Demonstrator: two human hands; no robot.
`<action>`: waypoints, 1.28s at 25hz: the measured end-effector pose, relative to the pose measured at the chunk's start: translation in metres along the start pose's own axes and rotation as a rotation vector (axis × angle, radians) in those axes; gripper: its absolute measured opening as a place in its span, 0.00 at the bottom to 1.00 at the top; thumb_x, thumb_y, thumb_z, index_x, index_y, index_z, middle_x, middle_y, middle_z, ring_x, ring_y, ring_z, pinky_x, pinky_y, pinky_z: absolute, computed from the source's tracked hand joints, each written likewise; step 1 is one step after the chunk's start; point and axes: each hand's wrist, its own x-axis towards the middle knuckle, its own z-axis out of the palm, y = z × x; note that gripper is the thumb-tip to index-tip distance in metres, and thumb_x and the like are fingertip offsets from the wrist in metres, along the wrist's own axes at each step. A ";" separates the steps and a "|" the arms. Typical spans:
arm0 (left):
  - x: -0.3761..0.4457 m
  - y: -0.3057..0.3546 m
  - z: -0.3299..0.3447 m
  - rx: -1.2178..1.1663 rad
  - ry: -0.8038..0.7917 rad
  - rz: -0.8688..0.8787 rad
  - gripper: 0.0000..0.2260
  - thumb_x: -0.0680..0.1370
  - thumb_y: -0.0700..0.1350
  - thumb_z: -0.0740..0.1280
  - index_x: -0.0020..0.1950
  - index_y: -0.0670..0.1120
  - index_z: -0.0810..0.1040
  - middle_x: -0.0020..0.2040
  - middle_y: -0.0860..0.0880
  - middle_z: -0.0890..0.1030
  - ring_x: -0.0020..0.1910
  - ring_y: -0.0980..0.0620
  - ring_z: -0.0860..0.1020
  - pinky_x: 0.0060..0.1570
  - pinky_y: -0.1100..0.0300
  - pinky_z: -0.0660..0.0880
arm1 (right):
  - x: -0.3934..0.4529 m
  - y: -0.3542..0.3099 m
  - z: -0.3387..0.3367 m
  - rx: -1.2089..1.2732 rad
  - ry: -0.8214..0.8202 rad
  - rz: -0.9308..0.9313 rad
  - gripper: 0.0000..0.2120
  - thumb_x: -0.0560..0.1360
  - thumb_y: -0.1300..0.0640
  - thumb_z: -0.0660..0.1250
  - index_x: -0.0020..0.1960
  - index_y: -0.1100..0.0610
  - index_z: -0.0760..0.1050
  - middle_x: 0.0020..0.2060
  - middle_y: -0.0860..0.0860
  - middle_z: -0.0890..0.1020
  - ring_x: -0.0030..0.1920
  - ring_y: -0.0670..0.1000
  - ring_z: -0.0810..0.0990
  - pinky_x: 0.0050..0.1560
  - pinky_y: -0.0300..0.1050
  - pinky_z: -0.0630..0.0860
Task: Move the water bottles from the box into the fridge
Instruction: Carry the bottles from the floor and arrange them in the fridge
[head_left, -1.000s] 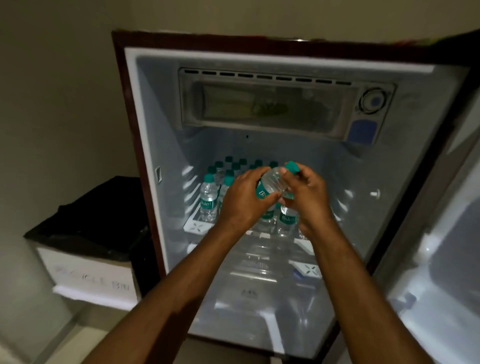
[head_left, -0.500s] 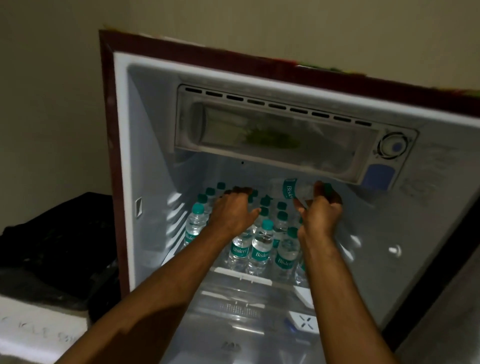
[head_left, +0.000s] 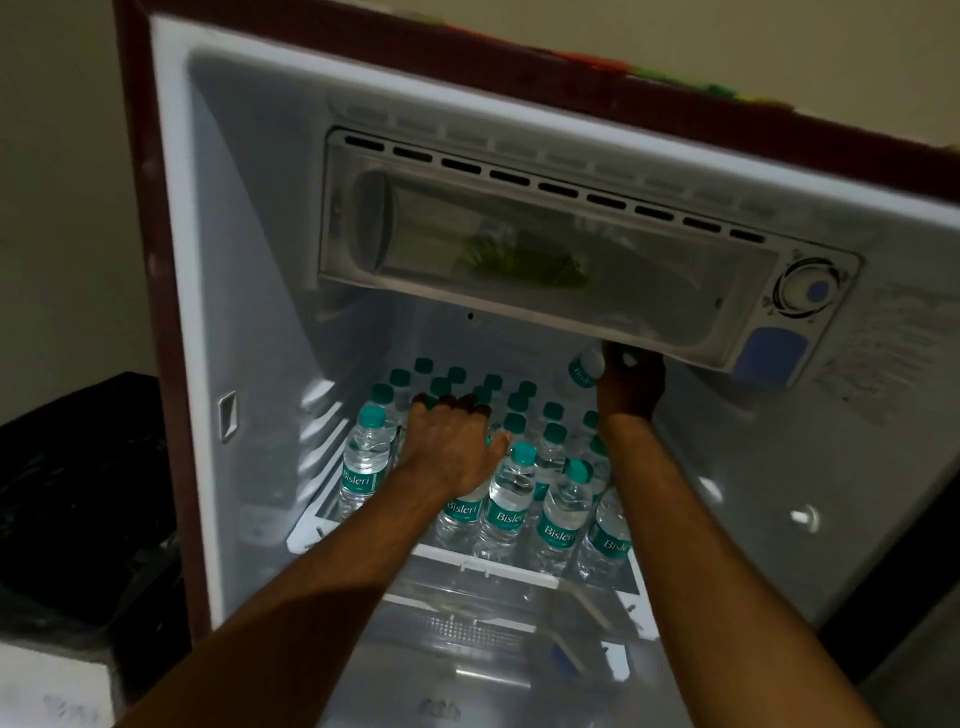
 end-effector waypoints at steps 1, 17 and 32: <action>-0.001 0.000 0.002 0.014 0.002 0.006 0.26 0.80 0.67 0.49 0.63 0.52 0.76 0.58 0.52 0.80 0.56 0.49 0.78 0.66 0.44 0.64 | 0.006 0.007 0.000 -0.076 -0.041 -0.030 0.21 0.79 0.54 0.70 0.67 0.65 0.75 0.64 0.60 0.79 0.65 0.57 0.77 0.58 0.35 0.68; 0.001 -0.002 0.004 0.027 -0.028 0.033 0.29 0.79 0.69 0.48 0.68 0.53 0.73 0.62 0.51 0.79 0.62 0.47 0.76 0.70 0.41 0.61 | 0.036 0.047 0.022 -0.729 -0.618 -0.060 0.17 0.77 0.55 0.73 0.61 0.62 0.79 0.59 0.59 0.82 0.59 0.57 0.80 0.62 0.49 0.77; 0.003 -0.004 0.009 0.038 -0.038 0.041 0.29 0.79 0.70 0.48 0.67 0.54 0.74 0.60 0.52 0.80 0.60 0.47 0.77 0.69 0.39 0.61 | 0.040 0.055 0.024 -0.967 -0.680 -0.052 0.14 0.78 0.55 0.70 0.60 0.62 0.80 0.58 0.59 0.82 0.56 0.57 0.81 0.51 0.44 0.73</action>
